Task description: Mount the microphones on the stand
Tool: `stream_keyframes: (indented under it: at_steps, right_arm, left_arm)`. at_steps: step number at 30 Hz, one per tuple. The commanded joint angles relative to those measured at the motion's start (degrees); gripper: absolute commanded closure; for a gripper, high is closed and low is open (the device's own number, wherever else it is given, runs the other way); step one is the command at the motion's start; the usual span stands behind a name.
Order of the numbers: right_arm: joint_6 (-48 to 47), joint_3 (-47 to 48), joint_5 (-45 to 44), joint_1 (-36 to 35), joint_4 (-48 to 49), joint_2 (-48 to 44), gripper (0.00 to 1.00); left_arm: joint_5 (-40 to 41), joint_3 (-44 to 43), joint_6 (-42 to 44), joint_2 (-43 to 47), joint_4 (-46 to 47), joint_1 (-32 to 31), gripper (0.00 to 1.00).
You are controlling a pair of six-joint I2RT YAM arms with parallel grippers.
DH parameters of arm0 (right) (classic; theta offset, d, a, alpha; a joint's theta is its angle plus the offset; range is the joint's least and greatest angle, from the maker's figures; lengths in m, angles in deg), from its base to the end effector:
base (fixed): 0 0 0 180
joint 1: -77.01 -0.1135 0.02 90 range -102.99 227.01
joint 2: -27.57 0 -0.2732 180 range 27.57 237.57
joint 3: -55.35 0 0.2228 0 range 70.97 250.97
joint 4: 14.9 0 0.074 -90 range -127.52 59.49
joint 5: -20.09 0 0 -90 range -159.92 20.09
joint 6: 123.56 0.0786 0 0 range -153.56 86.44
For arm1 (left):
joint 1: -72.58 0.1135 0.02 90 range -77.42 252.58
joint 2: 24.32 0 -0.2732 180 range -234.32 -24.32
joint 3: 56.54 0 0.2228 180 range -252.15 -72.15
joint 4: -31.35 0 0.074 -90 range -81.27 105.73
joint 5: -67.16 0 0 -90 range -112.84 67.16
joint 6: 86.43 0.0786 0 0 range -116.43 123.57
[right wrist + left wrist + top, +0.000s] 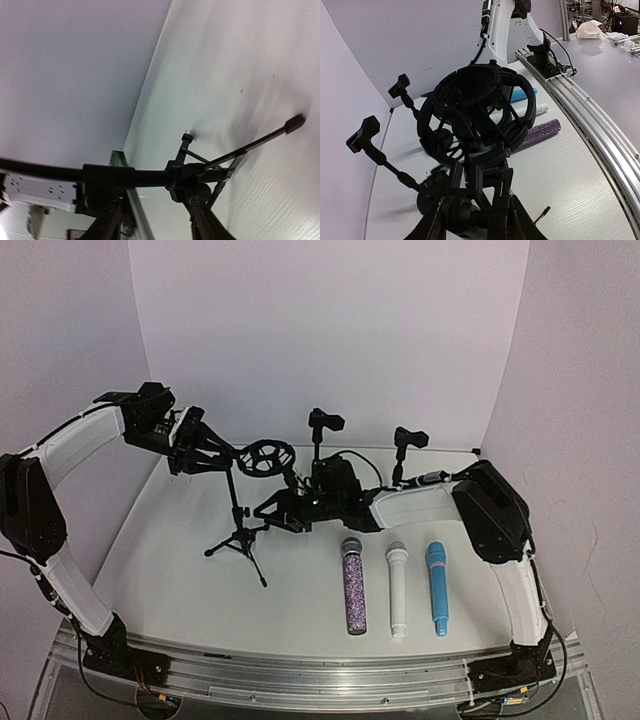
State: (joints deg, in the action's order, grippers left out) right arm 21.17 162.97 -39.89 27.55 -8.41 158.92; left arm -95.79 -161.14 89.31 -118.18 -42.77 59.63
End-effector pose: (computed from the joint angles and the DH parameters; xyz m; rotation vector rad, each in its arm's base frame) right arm 0.3212 0.4360 0.1868 -0.3313 2.2061 1.6327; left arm 0.2763 -0.1406 0.3408 1.6569 0.9852 -0.8634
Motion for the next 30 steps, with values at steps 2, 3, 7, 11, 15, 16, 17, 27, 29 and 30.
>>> stream_keyframes:
  at_steps: [2, 3, 7, 11, 15, 16, 17, 27, 29, 30]
  right_arm:
    - [-32.86, -5.63, -4.66, 0.18, 1.63, -10.70, 0.50]
    - [-38.53, -6.19, -4.72, 0.07, 1.68, -10.77, 0.49]
    - [-61.37, -7.14, -4.77, -1.59, 2.56, -10.26, 0.47]
    - [-77.90, -6.87, -2.99, -2.52, 4.71, -8.37, 0.46]
    - [-84.48, -4.07, -4.52, -2.77, 4.97, -5.74, 0.46]
    - [-85.04, -3.23, -4.41, -2.88, 4.96, -5.18, 0.46]
    - [-85.47, -2.54, -4.28, -3.01, 4.92, -4.68, 0.46]
    - [-84.19, -1.07, -3.12, -4.64, 6.77, -2.27, 0.60]
    - [-83.27, -1.51, -3.33, -4.65, 8.14, -2.45, 0.64]
    - [-83.17, -1.93, -3.56, -4.66, 8.53, -2.68, 0.66]
  left_arm:
    - [-1.41, -0.64, 2.11, 1.41, -0.80, 0.13, 1.00]
    - [-1.45, -0.82, 2.27, 1.29, -1.19, 0.18, 1.00]
    - [-1.64, -1.48, 2.88, 0.86, -2.59, 0.17, 1.00]
    - [-1.92, -1.45, 3.54, 0.78, -3.43, 0.16, 1.00]
    - [-2.02, -1.59, 3.73, 0.54, -3.54, 0.13, 1.00]
    - [-2.03, -1.68, 3.76, 0.52, -3.61, 0.10, 1.00]
    - [-2.03, -1.76, 3.80, 0.49, -3.65, 0.11, 1.00]
    - [-1.91, -2.04, 4.23, -0.07, -4.05, 0.17, 1.00]
    - [-1.88, -1.98, 4.35, -0.11, -4.11, 0.13, 1.00]
    - [-1.85, -1.98, 4.35, -0.11, -4.11, 0.13, 1.00]
